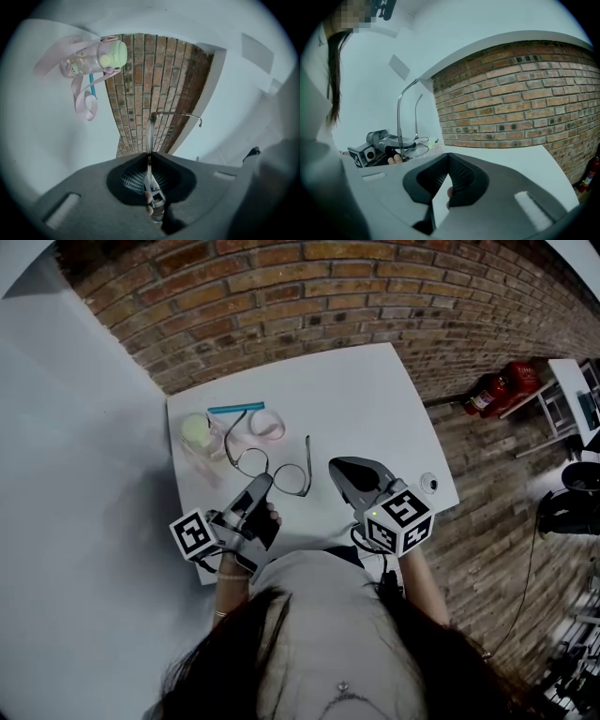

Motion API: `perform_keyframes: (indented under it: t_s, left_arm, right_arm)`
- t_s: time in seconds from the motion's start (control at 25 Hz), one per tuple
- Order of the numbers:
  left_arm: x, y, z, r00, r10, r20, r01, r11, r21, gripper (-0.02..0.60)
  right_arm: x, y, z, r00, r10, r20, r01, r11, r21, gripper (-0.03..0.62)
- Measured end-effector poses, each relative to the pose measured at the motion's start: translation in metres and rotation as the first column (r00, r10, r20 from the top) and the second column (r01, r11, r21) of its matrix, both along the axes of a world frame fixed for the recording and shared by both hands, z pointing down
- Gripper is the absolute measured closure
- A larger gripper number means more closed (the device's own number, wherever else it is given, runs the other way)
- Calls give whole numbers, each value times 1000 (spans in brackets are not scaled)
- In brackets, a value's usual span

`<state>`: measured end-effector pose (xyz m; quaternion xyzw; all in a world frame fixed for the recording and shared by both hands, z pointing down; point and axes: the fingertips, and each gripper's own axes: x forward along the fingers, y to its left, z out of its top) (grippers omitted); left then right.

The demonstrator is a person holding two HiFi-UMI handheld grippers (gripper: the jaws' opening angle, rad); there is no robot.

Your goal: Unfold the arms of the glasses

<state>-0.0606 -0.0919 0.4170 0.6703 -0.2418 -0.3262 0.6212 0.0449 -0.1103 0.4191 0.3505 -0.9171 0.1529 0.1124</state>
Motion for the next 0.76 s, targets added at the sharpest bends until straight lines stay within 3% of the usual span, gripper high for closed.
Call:
perform_keyframes:
  t_s: [0.76]
  left_arm:
    - [3,-3,2,1000,15,4,-15,1000,-3,560]
  right_arm:
    - [-3,1,6,999,-16,-40,15,1000,-6,588]
